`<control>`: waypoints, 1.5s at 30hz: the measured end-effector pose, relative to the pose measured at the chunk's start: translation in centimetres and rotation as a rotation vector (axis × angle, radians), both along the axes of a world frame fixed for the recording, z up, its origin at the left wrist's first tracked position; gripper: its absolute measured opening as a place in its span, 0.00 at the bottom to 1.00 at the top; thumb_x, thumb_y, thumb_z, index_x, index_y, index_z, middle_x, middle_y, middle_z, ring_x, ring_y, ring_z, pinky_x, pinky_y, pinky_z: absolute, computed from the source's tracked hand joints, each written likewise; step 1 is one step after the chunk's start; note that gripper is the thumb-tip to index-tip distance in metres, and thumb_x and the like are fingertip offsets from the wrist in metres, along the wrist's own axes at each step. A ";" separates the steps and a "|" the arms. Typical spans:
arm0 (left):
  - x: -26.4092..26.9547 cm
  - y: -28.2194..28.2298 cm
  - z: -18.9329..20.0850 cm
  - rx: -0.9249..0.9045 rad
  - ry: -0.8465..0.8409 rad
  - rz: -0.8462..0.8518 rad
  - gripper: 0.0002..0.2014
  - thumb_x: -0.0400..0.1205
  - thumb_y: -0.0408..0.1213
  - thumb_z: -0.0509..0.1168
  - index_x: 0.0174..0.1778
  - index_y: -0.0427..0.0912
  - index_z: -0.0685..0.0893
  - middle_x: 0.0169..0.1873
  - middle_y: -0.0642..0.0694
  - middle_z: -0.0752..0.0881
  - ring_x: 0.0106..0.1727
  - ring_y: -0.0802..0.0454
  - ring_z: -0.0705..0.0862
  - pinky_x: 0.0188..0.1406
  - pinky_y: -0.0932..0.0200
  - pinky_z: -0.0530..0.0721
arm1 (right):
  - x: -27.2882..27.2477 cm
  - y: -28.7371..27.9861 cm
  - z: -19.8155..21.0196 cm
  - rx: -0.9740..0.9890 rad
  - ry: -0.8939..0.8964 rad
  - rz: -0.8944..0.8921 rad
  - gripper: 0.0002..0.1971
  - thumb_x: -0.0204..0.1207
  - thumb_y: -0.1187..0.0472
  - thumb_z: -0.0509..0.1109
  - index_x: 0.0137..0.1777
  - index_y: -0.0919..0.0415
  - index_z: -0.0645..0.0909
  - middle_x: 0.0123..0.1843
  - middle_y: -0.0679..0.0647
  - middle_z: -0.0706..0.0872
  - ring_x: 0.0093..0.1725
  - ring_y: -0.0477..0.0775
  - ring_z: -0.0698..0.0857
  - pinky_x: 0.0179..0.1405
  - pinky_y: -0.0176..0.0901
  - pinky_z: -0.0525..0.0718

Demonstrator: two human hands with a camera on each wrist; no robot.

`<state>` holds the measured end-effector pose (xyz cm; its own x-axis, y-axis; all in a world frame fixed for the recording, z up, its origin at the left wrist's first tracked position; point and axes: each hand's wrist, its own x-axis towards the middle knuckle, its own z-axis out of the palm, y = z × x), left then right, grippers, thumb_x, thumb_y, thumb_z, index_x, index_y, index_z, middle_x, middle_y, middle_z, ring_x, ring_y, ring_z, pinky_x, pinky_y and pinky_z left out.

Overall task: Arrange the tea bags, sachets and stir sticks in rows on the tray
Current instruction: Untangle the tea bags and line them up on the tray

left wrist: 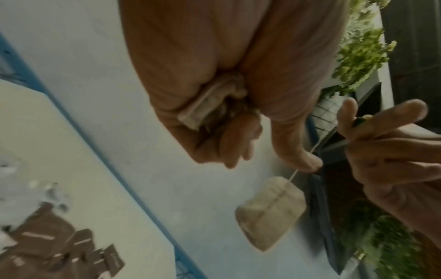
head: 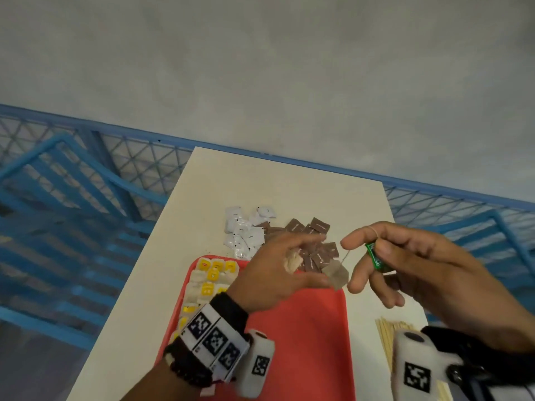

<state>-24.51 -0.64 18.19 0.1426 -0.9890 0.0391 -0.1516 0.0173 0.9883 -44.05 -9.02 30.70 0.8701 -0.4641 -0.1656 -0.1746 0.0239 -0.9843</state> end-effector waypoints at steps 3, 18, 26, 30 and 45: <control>-1.2 -1.5 1.3 -0.010 -0.036 -0.189 0.22 0.73 0.39 0.80 0.61 0.58 0.85 0.52 0.58 0.88 0.58 0.65 0.84 0.63 0.65 0.79 | -0.4 -0.1 0.4 -0.008 -0.009 0.037 0.15 0.81 0.58 0.59 0.60 0.60 0.84 0.42 0.70 0.90 0.26 0.54 0.77 0.27 0.38 0.76; 1.6 7.8 -3.6 0.140 0.126 0.032 0.09 0.83 0.36 0.70 0.42 0.33 0.87 0.32 0.52 0.88 0.23 0.68 0.79 0.25 0.74 0.75 | 3.1 0.7 -9.1 0.306 -0.114 -0.139 0.21 0.70 0.48 0.80 0.54 0.62 0.81 0.53 0.73 0.88 0.34 0.55 0.85 0.33 0.38 0.82; 4.3 14.6 -7.4 0.339 0.159 0.239 0.14 0.77 0.49 0.76 0.39 0.41 0.87 0.32 0.47 0.85 0.28 0.57 0.81 0.25 0.58 0.80 | 7.7 2.8 -13.4 0.312 -0.009 -0.206 0.24 0.56 0.46 0.87 0.47 0.59 0.87 0.43 0.60 0.88 0.34 0.47 0.78 0.29 0.36 0.75; 5.6 15.6 -7.3 0.349 0.152 0.264 0.16 0.81 0.51 0.71 0.41 0.41 0.90 0.35 0.42 0.88 0.25 0.53 0.80 0.23 0.59 0.79 | 9.4 2.5 -14.1 0.288 0.009 -0.274 0.17 0.61 0.55 0.85 0.47 0.61 0.89 0.39 0.56 0.84 0.32 0.47 0.73 0.29 0.39 0.70; 8.4 16.5 -9.3 0.446 0.360 0.647 0.09 0.83 0.38 0.69 0.43 0.37 0.91 0.18 0.51 0.78 0.17 0.53 0.70 0.17 0.62 0.70 | 17.0 11.8 -20.8 0.266 0.284 -0.194 0.00 0.75 0.67 0.77 0.44 0.63 0.89 0.33 0.55 0.86 0.30 0.49 0.83 0.30 0.41 0.79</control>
<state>-16.08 15.87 8.93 0.6120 -0.6216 -0.4890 0.3257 -0.3653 0.8720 -27.06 2.74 9.87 0.6735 -0.5235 -0.5219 -0.4048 0.3295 -0.8530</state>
